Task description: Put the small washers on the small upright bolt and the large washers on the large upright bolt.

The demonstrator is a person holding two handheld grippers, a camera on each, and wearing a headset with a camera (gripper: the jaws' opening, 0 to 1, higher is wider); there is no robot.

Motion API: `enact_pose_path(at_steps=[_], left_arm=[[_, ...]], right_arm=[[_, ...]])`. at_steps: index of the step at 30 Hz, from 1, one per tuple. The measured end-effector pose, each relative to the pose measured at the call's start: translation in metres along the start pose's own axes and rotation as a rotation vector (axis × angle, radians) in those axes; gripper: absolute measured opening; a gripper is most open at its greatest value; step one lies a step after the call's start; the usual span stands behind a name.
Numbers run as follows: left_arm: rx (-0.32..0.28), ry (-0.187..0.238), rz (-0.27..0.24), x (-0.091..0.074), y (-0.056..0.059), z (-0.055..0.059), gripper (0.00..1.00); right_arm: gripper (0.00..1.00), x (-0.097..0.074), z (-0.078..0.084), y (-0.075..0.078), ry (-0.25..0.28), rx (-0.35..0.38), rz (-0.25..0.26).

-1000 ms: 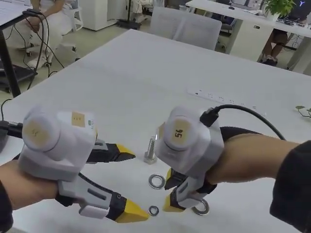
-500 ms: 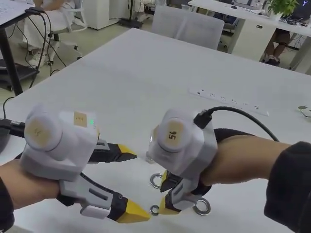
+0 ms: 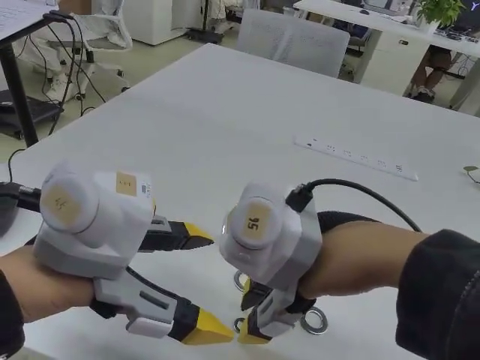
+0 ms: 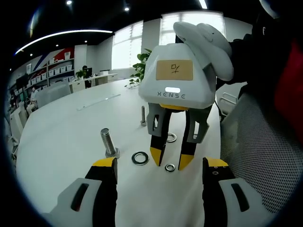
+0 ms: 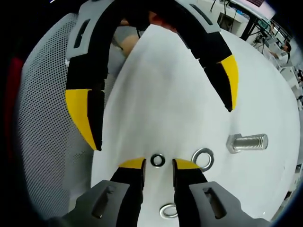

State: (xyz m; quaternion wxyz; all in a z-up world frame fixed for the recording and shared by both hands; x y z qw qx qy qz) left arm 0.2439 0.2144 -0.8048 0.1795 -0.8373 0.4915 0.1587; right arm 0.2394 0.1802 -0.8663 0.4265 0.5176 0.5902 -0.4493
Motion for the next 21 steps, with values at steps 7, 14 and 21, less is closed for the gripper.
enact_pose_path(at_steps=[7, 14, 21], left_arm=[[-0.001, 0.0, 0.0, 0.0003, -0.0001, 0.0005, 0.73], [-0.002, 0.001, -0.001, 0.0003, 0.0006, 0.0001, 0.72], [-0.001, 0.003, -0.003, -0.0001, 0.0005, -0.0009, 0.72]], right_arm=[[0.24, 0.0007, 0.0011, -0.0009, -0.002, -0.038, 0.023], [0.2, 0.0013, 0.002, -0.0028, -0.005, -0.062, 0.037], [0.17, 0.0011, 0.0028, -0.0046, -0.007, -0.072, 0.037]])
Point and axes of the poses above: the centre of the closed fingertips' face, and the gripper's own axes: x roughly forward along the fingers, y roughly to its right, z roughly out of its underside, the point moved 1 cm from there along -x, roughly backward along the fingers, and after that the axes turned 13 degrees about x, right-handed, at the moved point
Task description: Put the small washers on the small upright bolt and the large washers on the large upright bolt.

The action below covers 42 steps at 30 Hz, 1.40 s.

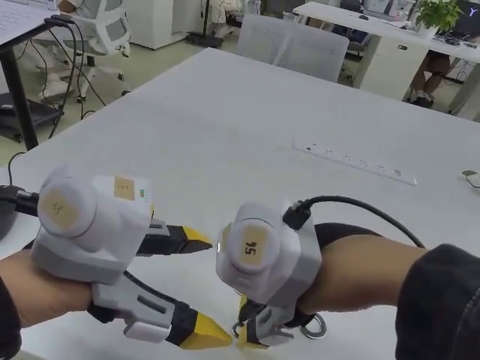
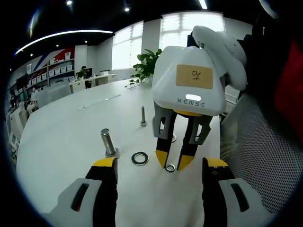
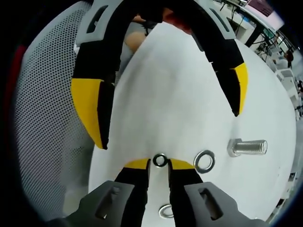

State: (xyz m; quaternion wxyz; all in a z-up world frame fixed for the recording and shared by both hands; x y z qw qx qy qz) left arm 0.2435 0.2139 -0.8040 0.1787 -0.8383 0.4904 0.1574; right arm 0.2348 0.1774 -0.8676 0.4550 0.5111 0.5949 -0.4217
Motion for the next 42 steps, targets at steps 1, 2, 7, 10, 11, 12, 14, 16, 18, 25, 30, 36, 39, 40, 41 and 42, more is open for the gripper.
enact_pose_path(at_steps=[1, 2, 7, 10, 11, 12, 14, 16, 18, 25, 30, 36, 39, 40, 41, 42], left_arm=[[0.001, 0.0, 0.0, -0.0001, 0.0002, 0.0, 0.72], [0.001, -0.001, 0.0, -0.0001, 0.0003, 0.0001, 0.72], [-0.001, 0.0, 0.0, -0.0002, 0.0013, 0.0006, 0.72], [0.0, 0.003, -0.002, -0.0001, 0.0004, -0.0002, 0.72], [0.001, 0.003, -0.002, 0.0, 0.0004, -0.0001, 0.72], [0.001, 0.002, -0.001, 0.0, 0.0005, 0.0, 0.72], [-0.001, 0.002, 0.0, 0.0001, 0.0008, 0.0001, 0.72], [-0.001, 0.001, 0.002, 0.0003, 0.001, 0.0001, 0.72], [-0.001, 0.0, 0.003, 0.0006, 0.0012, 0.0003, 0.72], [-0.003, -0.003, 0.005, 0.0009, 0.0017, 0.0017, 0.72], [-0.004, -0.005, 0.007, 0.0015, 0.002, 0.0022, 0.71], [-0.006, -0.005, 0.003, 0.0005, 0.0016, 0.0018, 0.72], [-0.005, -0.007, 0.006, 0.0009, 0.0023, 0.002, 0.72], [-0.003, -0.008, 0.008, 0.0011, 0.0027, 0.0019, 0.72], [-0.003, -0.01, 0.009, 0.0012, 0.0028, 0.0018, 0.72], [-0.002, -0.009, 0.009, 0.0009, 0.0028, 0.0014, 0.72]], right_arm=[[0.15, 0.0001, -0.0002, 0.0011, 0.003, -0.006, 0.007], [0.15, -0.0001, -0.0002, 0.0005, 0.003, -0.003, 0.002], [0.15, -0.0004, 0.0, 0.0008, 0.002, 0.001, 0.003], [0.15, -0.0004, 0.0001, 0.0009, -0.001, 0.008, 0.002], [0.15, -0.0004, 0.0002, 0.0009, -0.001, 0.009, 0.002], [0.15, -0.0006, 0.0002, 0.0008, -0.001, 0.005, 0.002], [0.15, -0.0007, 0.0002, 0.0009, 0.001, 0.007, 0.0], [0.14, -0.0009, 0.0003, 0.001, 0.003, 0.008, -0.001], [0.14, -0.001, 0.0004, 0.001, 0.008, 0.012, -0.002], [0.14, -0.0015, 0.0033, 0.0057, 0.007, 0.02, 0.012], [0.14, -0.0018, 0.0033, 0.0053, -0.004, 0.012, 0.015], [0.14, -0.005, 0.0031, 0.0069, 0.0, 0.02, 0.004], [0.14, -0.0036, 0.003, 0.0054, 0.008, 0.023, 0.004], [0.14, -0.0033, 0.0027, 0.0046, 0.003, 0.012, 0.01], [0.14, -0.0032, 0.0025, 0.0049, 0.002, 0.008, 0.012], [0.14, -0.0038, 0.0028, 0.0059, 0.003, 0.012, 0.009]])
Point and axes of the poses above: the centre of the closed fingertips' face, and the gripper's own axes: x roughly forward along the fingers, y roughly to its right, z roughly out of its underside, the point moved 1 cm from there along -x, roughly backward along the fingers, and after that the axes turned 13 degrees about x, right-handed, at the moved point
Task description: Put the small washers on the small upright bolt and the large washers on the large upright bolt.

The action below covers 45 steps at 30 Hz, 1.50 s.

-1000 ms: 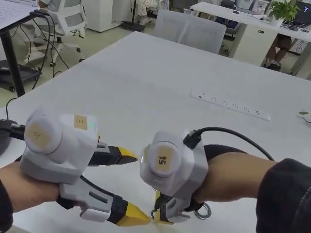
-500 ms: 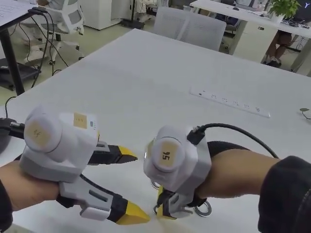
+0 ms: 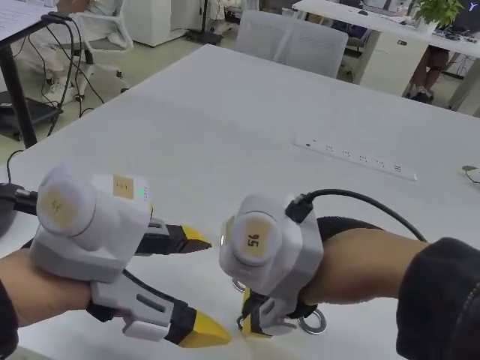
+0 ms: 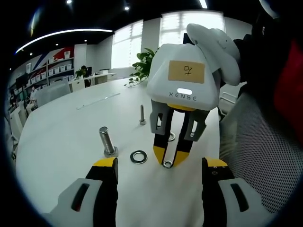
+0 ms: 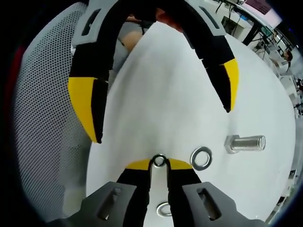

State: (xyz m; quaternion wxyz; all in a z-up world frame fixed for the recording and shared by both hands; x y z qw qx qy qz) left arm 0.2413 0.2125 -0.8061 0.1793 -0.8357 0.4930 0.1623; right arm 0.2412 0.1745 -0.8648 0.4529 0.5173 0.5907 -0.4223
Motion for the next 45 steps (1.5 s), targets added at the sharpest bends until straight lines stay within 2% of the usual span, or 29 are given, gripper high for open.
enact_pose_path(at_steps=[2, 5, 13, 27, 45], left_arm=[[-0.001, 0.003, -0.003, -0.001, -0.001, 0.0, 0.72], [-0.001, 0.001, -0.003, -0.001, -0.001, 0.0, 0.72], [-0.001, 0.0, 0.0, 0.0, -0.001, 0.0, 0.72], [0.0, -0.011, 0.017, 0.003, 0.002, 0.001, 0.72], [-0.003, -0.026, 0.028, 0.003, 0.006, 0.005, 0.72]], right_arm=[[0.14, 0.0, 0.001, 0.002, 0.014, 0.026, -0.01], [0.14, 0.0, 0.003, 0.003, 0.008, 0.024, -0.006], [0.14, -0.011, 0.008, 0.013, 0.021, 0.054, 0.004], [0.14, -0.033, 0.034, 0.035, 0.03, 0.127, 0.052], [0.14, -0.057, 0.069, 0.05, 0.029, 0.203, 0.104]])
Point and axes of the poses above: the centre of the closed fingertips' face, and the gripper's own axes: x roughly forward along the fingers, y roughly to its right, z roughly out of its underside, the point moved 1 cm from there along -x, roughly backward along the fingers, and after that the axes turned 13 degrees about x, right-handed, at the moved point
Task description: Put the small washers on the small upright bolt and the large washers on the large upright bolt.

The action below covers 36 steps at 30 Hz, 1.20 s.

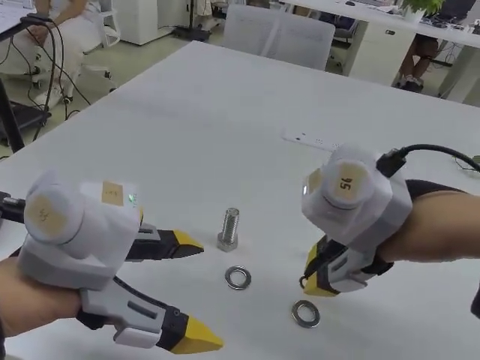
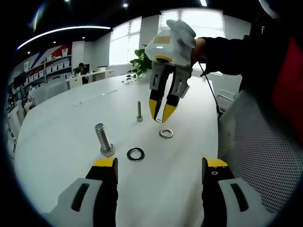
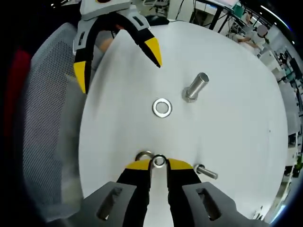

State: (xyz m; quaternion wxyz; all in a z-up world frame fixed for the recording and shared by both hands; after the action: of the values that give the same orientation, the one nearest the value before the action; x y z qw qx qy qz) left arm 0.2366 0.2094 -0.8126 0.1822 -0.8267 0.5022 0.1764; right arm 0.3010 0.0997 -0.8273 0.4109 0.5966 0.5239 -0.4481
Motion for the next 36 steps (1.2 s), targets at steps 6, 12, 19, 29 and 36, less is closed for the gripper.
enact_pose_path(at_steps=[6, 12, 19, 29, 36], left_arm=[[-0.002, -0.001, 0.001, 0.0, 0.0, 0.0, 0.72], [-0.004, -0.004, 0.003, 0.0, 0.0, 0.002, 0.72], [-0.007, -0.007, 0.005, 0.001, -0.001, 0.002, 0.72], [-0.012, -0.014, 0.007, 0.003, -0.001, 0.004, 0.72], [-0.016, -0.017, 0.005, 0.003, -0.002, 0.005, 0.71]], right_arm=[[0.14, -0.008, 0.008, 0.008, 0.003, 0.026, 0.018], [0.14, -0.016, 0.015, 0.019, 0.009, 0.05, 0.039], [0.14, -0.024, 0.02, 0.029, 0.015, 0.07, 0.06], [0.14, -0.033, 0.02, 0.043, 0.026, 0.078, 0.088], [0.14, -0.035, 0.011, 0.053, 0.04, 0.069, 0.096]])
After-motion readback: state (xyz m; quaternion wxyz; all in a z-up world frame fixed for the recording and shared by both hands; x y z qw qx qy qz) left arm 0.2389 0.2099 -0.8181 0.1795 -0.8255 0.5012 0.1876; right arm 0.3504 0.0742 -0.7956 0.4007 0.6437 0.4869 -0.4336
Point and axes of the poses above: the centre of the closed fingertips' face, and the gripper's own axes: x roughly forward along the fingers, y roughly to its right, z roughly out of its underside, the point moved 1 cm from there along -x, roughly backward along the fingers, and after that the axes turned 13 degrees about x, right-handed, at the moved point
